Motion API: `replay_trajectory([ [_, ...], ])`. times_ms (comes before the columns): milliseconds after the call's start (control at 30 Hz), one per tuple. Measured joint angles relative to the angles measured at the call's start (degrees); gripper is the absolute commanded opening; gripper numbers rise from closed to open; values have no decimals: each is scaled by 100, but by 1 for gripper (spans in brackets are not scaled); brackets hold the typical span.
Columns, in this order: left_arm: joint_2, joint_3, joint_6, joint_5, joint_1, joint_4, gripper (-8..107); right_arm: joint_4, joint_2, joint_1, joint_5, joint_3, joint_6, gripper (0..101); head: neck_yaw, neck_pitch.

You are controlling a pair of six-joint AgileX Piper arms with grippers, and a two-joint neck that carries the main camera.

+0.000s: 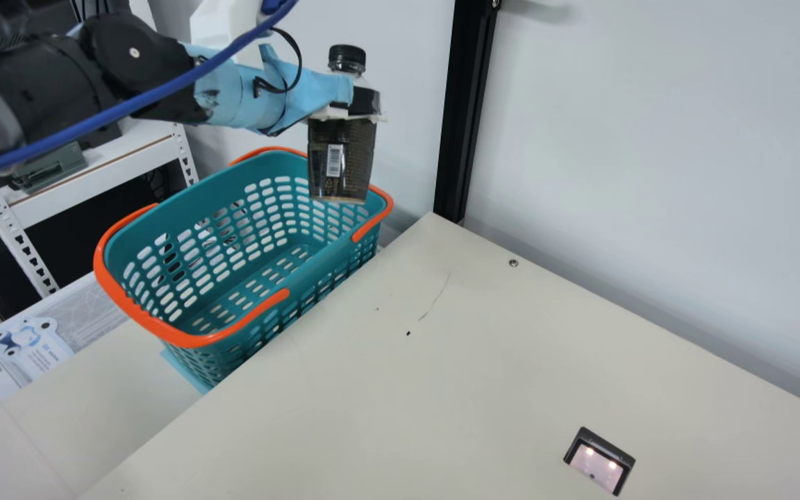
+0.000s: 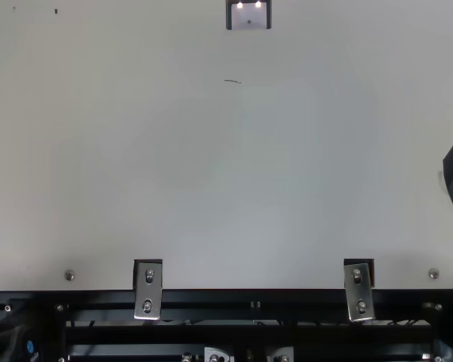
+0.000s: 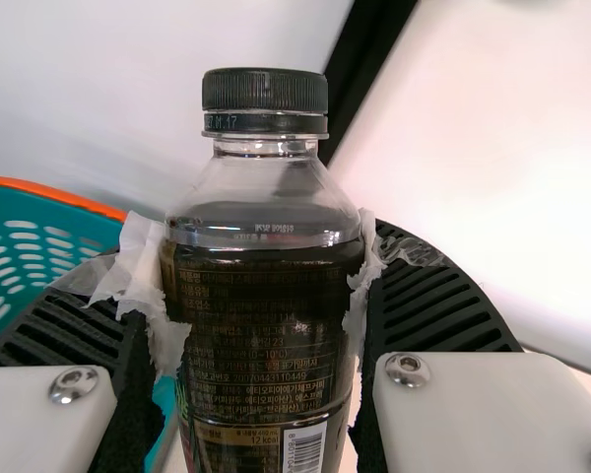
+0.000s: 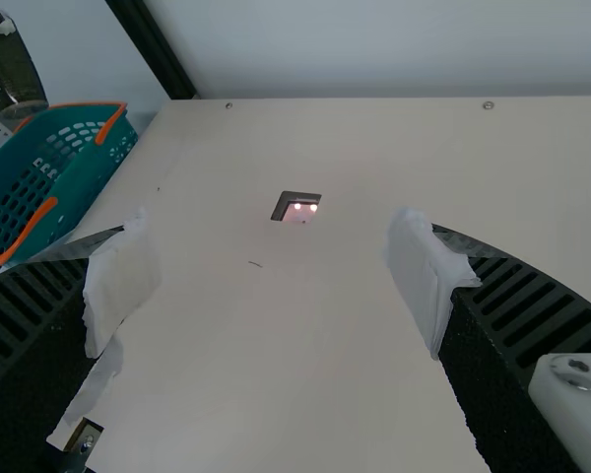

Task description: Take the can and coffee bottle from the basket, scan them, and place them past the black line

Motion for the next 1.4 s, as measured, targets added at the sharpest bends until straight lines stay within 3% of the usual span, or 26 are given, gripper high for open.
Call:
replay_trajectory([
  [633, -1002, 738, -440, 281, -858, -1209, 10, 0, 0, 0, 0, 0, 0, 101, 0, 0],
  [900, -1165, 956, -896, -23, -1489, -1475, 10, 0, 0, 0, 0, 0, 0, 101, -88, 0],
  [1400, -1043, 811, -2044, -844, -3089, -1376, 10, 0, 0, 0, 0, 0, 0, 101, -1525, 0],
])
